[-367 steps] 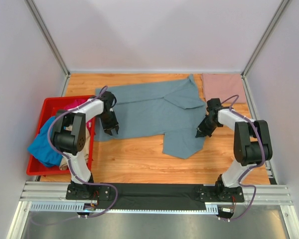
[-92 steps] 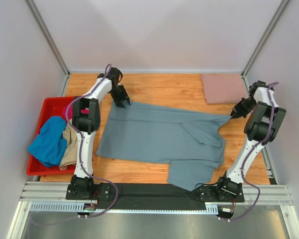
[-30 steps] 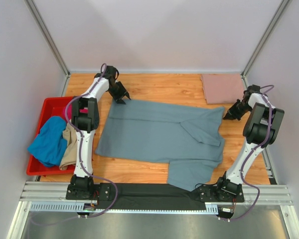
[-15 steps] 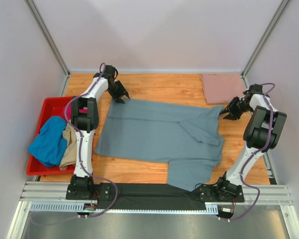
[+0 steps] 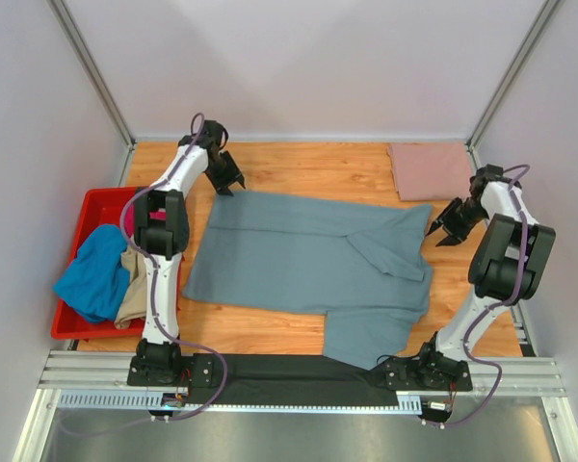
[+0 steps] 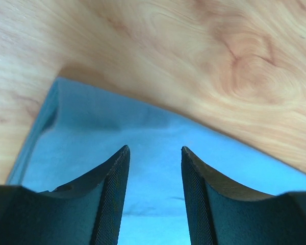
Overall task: Fold and stack the t-shirts
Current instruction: Fold the tshirt
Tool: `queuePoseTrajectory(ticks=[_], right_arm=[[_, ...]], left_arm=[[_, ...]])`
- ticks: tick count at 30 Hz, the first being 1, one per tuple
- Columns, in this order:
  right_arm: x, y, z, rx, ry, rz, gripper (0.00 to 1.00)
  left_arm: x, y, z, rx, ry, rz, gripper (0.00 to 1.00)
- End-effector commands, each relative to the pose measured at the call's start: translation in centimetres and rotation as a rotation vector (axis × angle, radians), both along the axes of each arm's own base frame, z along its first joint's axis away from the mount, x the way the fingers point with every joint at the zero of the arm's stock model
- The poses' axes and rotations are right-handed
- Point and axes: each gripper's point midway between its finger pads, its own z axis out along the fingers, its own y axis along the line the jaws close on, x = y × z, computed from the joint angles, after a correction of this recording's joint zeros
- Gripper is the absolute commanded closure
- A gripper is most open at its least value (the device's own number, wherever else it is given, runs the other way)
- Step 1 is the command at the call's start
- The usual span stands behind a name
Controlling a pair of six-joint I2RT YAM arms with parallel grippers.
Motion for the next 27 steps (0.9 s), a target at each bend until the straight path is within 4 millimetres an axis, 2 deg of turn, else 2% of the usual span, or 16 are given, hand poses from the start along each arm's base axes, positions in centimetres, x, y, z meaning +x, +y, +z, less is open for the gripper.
queuePoseTrajectory(ticks=[1, 3, 4, 5, 6, 7, 9, 10, 13, 14, 15, 16, 20, 21, 22, 27], right_arm=[[-3.0, 1.3, 4.1, -0.090, 0.018, -0.014, 0.56], [-4.9, 2.8, 3.6, -0.061, 0.040, -0.004, 0.57], [-5.4, 3.9, 4.3, -0.058, 0.018, 0.021, 0.57], [-6.8, 4.7, 3.7, -0.054, 0.048, 0.035, 0.58], [-7.4, 5.2, 3.8, -0.052, 0.053, 0.045, 0.58], [-8.2, 5.9, 4.3, -0.060, 0.045, 0.059, 0.59], [-9.4, 6.7, 4.9, -0.064, 0.022, 0.065, 0.59], [-9.7, 7.0, 5.1, -0.071, 0.014, 0.077, 0.59], [-10.4, 7.5, 5.9, -0.073, -0.028, 0.085, 0.60], [-10.6, 7.5, 6.2, -0.073, -0.032, 0.082, 0.61], [-10.9, 7.6, 6.5, -0.072, -0.037, 0.079, 0.61], [-11.2, 7.7, 7.0, -0.074, -0.050, 0.079, 0.61], [-12.6, 7.6, 8.1, -0.096, -0.060, 0.091, 0.61], [-13.0, 7.6, 8.4, -0.106, -0.073, 0.100, 0.61], [-13.3, 7.5, 8.4, -0.112, -0.075, 0.109, 0.60], [-14.7, 8.2, 7.8, -0.108, -0.076, 0.123, 0.61]], left_arm=[[-0.5, -3.2, 8.1, 0.009, -0.154, -0.110, 0.48], [-2.4, -6.4, 8.0, -0.063, -0.147, -0.197, 0.48], [-3.3, -8.1, 9.4, -0.111, -0.179, -0.238, 0.49], [-5.1, -10.9, 8.3, -0.153, -0.175, -0.296, 0.50], [-6.5, -13.0, 9.7, -0.223, -0.190, -0.336, 0.51], [-8.4, -15.9, 9.7, -0.259, -0.189, -0.401, 0.52], [-10.9, -19.4, 9.4, -0.334, -0.194, -0.485, 0.53], [-12.9, -21.9, 9.3, -0.361, -0.182, -0.542, 0.53], [-16.3, -27.0, 8.3, -0.458, -0.151, -0.641, 0.53], [-16.7, -28.1, 8.6, -0.470, -0.160, -0.663, 0.53], [-17.2, -28.9, 7.5, -0.463, -0.135, -0.672, 0.52], [-17.9, -30.2, 7.9, -0.466, -0.142, -0.698, 0.52], [-18.6, -32.7, 6.5, -0.490, -0.123, -0.682, 0.50], [-19.1, -33.4, 5.3, -0.486, -0.093, -0.672, 0.50], [-19.2, -33.9, 5.2, -0.486, -0.086, -0.668, 0.50], [-20.8, -35.9, 1.9, -0.476, 0.001, -0.637, 0.49]])
